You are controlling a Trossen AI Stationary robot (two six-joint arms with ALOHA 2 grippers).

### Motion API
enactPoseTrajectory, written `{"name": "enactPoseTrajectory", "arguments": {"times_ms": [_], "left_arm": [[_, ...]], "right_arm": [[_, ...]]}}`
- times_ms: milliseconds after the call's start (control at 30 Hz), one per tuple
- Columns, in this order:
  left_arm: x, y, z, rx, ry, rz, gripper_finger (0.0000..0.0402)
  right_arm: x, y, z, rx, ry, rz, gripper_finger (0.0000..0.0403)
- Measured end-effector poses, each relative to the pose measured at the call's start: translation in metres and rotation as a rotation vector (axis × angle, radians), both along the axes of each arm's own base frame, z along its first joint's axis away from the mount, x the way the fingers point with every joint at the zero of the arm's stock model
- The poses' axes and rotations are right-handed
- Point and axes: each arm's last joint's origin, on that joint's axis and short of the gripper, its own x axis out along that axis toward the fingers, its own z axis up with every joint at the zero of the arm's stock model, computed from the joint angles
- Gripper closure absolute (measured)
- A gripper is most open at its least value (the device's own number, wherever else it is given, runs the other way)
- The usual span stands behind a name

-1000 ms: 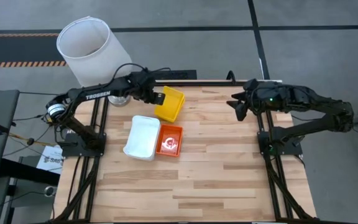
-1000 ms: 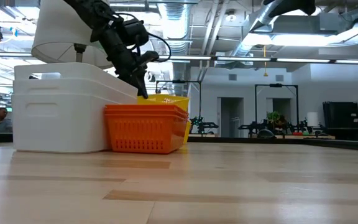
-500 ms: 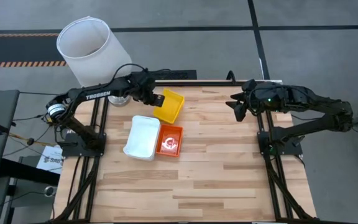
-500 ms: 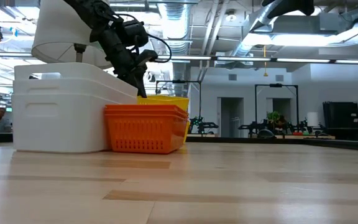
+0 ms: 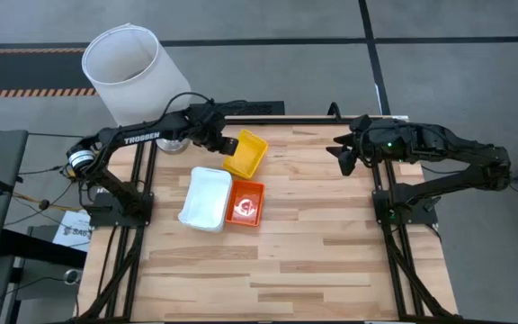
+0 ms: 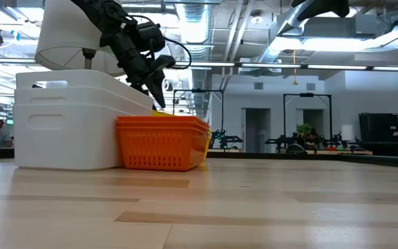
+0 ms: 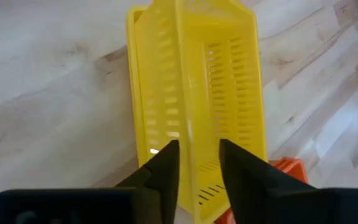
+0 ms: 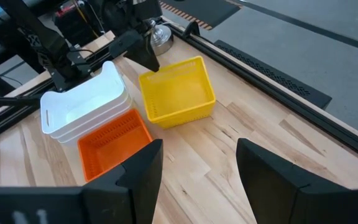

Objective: Stack baskets by color
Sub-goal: Stack the yellow bin on the left yellow bin, then return to Home Position

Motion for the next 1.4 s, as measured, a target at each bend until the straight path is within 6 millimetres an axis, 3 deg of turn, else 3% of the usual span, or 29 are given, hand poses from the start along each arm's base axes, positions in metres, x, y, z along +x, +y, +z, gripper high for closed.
{"name": "enactPoseTrajectory", "arguments": {"times_ms": [200,333,567,800,1000,1133,1267,1400], "left_arm": [[-0.002,0.005,0.003,0.047,0.013,0.003,0.0275],[-0.002,0.006,0.003,0.06,0.028,0.012,0.031],[0.007,0.004,-0.021,0.021,0.128,-0.035,0.0385],[0.007,0.005,-0.019,0.036,0.135,-0.016,0.0394],[0.009,0.003,0.017,0.008,0.034,-0.002,0.039],[0.011,-0.009,0.054,-0.014,-0.101,-0.053,0.039],[0.011,-0.038,0.1,0.034,-0.243,-0.128,0.039],[0.0,-0.087,0.154,0.25,-0.387,-0.225,0.039]], "right_arm": [[0.0,0.0,0.0,0.0,0.0,0.0,0.0178],[0.0,0.0,0.0,0.0,0.0,0.001,0.0178],[0.0,0.0,0.0,0.001,0.0,0.001,0.0178],[0.0,0.0,0.0,0.001,0.001,0.002,0.0178],[0.0,0.0,0.0,0.0,-0.005,0.001,0.0178],[0.0,0.0,0.0,0.0,-0.005,0.0,0.0178],[0.0,0.0,0.0,0.006,-0.005,-0.003,0.0178],[0.0,0.0,-0.002,0.01,0.021,-0.005,0.0178]]}}
